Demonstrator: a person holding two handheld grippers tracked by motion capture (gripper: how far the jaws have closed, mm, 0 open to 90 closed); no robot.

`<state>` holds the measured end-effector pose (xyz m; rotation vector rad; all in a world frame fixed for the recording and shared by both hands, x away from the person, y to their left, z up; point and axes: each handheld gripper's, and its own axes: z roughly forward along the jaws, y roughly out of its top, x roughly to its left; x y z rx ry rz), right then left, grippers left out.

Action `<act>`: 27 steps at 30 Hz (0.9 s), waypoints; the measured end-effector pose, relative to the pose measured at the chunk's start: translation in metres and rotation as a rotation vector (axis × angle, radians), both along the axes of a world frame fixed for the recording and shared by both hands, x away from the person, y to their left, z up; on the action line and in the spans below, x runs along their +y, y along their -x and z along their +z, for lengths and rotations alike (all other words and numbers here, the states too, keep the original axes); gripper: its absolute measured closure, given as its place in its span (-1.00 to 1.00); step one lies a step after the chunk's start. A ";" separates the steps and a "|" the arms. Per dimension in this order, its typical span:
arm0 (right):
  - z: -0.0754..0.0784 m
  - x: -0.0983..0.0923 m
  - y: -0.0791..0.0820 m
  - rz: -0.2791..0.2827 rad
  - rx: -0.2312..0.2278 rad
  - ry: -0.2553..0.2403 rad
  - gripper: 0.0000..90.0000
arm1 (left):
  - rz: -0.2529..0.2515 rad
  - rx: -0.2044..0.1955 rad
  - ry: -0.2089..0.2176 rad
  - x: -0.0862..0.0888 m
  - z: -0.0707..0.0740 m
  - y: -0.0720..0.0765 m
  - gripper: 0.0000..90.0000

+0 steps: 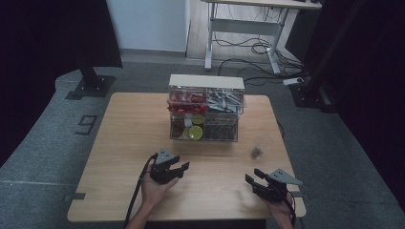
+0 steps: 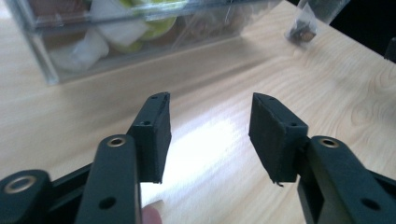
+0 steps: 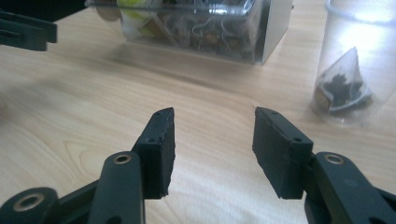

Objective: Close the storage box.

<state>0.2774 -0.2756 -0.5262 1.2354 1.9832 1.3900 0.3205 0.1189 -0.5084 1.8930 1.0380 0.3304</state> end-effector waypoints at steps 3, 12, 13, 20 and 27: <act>-0.004 -0.002 0.004 -0.007 0.017 0.010 0.05 | 0.011 0.016 -0.007 0.010 -0.007 0.007 0.08; -0.016 -0.017 0.012 -0.050 0.060 0.041 0.03 | 0.060 0.067 -0.052 0.041 -0.028 0.025 0.04; -0.017 -0.018 0.012 -0.055 0.063 0.044 0.02 | 0.062 0.069 -0.058 0.043 -0.031 0.026 0.03; -0.024 -0.029 0.012 -0.077 0.092 0.060 0.02 | 0.079 0.085 -0.056 0.050 -0.036 0.031 0.02; -0.025 -0.032 0.010 -0.083 0.097 0.062 0.00 | 0.072 0.088 -0.064 0.048 -0.037 0.030 0.00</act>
